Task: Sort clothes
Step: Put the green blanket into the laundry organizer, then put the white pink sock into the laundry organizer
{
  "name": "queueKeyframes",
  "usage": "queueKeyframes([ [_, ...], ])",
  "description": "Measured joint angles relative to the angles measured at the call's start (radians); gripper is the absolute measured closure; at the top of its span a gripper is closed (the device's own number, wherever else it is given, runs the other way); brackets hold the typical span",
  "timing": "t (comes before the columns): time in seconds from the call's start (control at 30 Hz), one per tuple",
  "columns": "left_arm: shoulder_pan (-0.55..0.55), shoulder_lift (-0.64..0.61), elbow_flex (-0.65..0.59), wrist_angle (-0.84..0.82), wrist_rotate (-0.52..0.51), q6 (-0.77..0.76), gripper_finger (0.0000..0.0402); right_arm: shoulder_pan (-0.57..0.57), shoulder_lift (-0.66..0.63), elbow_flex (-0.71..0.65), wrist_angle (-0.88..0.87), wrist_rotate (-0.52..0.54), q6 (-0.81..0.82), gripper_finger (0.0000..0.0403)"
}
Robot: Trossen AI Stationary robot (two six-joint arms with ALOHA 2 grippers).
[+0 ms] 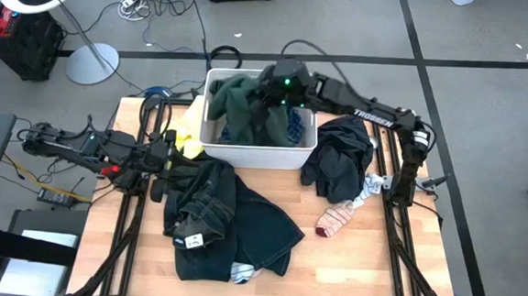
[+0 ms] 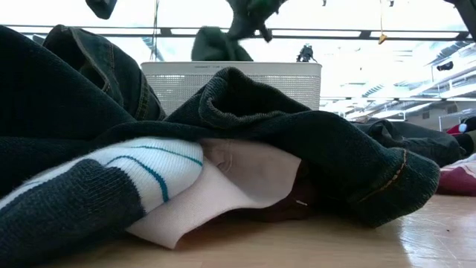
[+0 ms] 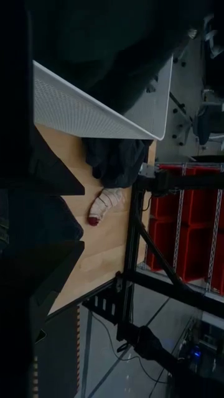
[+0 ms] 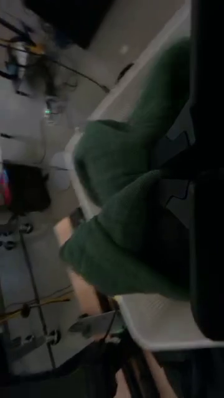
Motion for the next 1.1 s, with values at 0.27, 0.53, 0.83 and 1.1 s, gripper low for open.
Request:
queueKeyframes([
  [0.27,0.0,0.0,0.0,0.0,0.008,0.0,0.0269,-0.047,0.0,-0.283,0.148,-0.085,0.121,0.04],
  [0.53,0.0,0.0,0.0,0.0,0.009,0.0,0.0269,-0.057,0.0,-0.493,0.349,-0.09,0.158,0.0368],
  [0.83,0.0,0.0,0.0,-0.001,0.01,0.0,0.0269,-0.058,-0.049,-0.517,0.278,-0.156,0.154,0.0294],
  [1.1,0.0,0.0,0.0,0.0,0.01,0.003,0.0269,-0.07,-0.25,-0.517,0.215,-0.158,0.124,0.0233],
])
